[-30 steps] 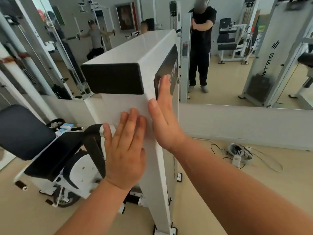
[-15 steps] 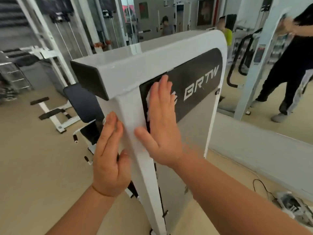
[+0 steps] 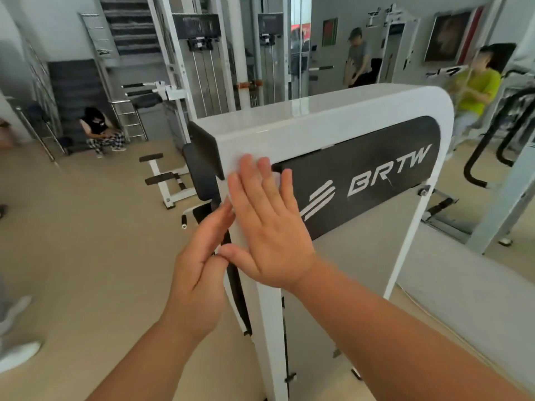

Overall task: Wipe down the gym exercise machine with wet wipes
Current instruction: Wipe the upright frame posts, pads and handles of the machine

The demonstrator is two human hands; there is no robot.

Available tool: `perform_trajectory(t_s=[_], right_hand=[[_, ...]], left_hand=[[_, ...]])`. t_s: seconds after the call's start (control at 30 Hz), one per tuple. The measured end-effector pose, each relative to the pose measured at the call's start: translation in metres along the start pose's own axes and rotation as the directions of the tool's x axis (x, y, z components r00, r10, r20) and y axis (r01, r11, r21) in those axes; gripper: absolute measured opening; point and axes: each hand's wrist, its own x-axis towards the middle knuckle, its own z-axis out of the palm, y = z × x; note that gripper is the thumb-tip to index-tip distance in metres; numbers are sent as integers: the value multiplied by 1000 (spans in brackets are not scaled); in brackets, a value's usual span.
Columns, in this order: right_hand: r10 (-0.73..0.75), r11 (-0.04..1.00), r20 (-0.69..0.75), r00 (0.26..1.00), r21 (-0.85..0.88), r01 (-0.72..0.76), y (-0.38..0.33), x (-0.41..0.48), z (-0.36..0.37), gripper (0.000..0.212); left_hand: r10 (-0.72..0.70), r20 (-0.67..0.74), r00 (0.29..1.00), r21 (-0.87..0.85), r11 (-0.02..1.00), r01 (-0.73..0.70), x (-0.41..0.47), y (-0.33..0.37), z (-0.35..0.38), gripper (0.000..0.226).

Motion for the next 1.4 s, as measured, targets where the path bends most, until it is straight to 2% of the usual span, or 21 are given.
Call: perform_trajectory(t_s=[0.07, 0.1, 0.17, 0.23, 0.3, 0.37, 0.43, 0.47, 0.57, 0.63, 0.67, 0.73, 0.8, 0.87, 0.93, 1.0, 1.07, 1.2, 1.27, 1.3, 1.4], right_hand=[[15, 995, -24, 1000, -101, -17, 19, 2, 0, 87], [101, 989, -58, 993, -101, -106, 29, 8, -3, 88], [350, 935, -145, 925, -1, -354, 43, 25, -15, 93], [474, 880, -182, 861, 134, -456, 38, 43, -24, 98], [355, 932, -151, 922, 129, -338, 16, 51, -27, 98], [117, 992, -63, 991, 59, -114, -6, 46, -24, 95], [15, 1000, -8, 1000, -6, -15, -4, 34, -20, 94], [50, 998, -7, 999, -28, -51, 4, 29, -20, 94], [337, 942, -48, 940, 19, -336, 37, 27, -33, 96], [399, 917, -41, 916, 37, -398, 49, 42, -47, 98], [351, 936, -16, 936, 17, -350, 49, 54, -54, 97], [155, 988, 81, 985, -29, -153, 39, 78, -64, 96], [-12, 1000, 175, 984, -11, 14, 31, 93, -70, 91], [-72, 997, 232, 970, 1, 74, 45, 95, -76, 87], [-29, 999, 270, 962, -28, 38, 80, 93, -82, 91], [86, 994, 299, 951, -93, -60, 112, 91, -94, 104], [157, 985, 346, 925, -125, -121, 111, 96, -102, 113], [-68, 995, 431, 900, -36, 92, 55, 110, -96, 122], [-135, 988, 378, 916, -14, 152, 54, 109, -89, 120], [-117, 991, 336, 935, -16, 130, 65, 105, -87, 116], [106, 993, 185, 977, -65, -96, 120, 82, -83, 100]], left_hand=[[-42, 43, 998, -21, 999, 43, 0, -5, -6, 66], [-64, 60, 996, -26, 998, 66, 0, -8, -8, 69], [-76, 78, 994, 0, 997, 76, 1, -13, -11, 71], [-63, 85, 994, 13, 998, 62, 1, -15, -11, 71], [-34, 112, 993, 9, 999, 33, 2, -16, -10, 71], [7, 128, 992, 18, 1000, -10, 2, -17, -9, 70], [52, 112, 992, 44, 997, -57, 2, -18, -9, 70], [78, 98, 992, 83, 993, -86, 1, -19, -9, 70], [150, 69, 986, 267, 950, -163, 0, -15, -5, 72], [212, 8, 977, 417, 887, -196, 3, -5, 0, 73], [270, -29, 962, 484, 846, -223, 6, 1, 2, 73], [394, -84, 915, 562, 777, -283, 16, 11, 7, 76], [453, -114, 884, 599, 741, -303, 27, 17, 12, 78], [451, -128, 883, 637, 720, -276, 37, 20, 19, 78], [436, -153, 887, 683, 695, -224, 40, 20, 26, 79], [434, -175, 884, 718, 671, -188, 40, 18, 31, 83], [458, -183, 870, 736, 650, -188, 39, 16, 34, 84], [506, -198, 840, 728, 650, -220, 41, 17, 34, 76], [527, -190, 829, 721, 647, -247, 41, 17, 30, 73], [534, -174, 827, 727, 636, -258, 42, 16, 27, 73], [551, -103, 828, 822, 516, -242, 42, 16, 20, 77]])
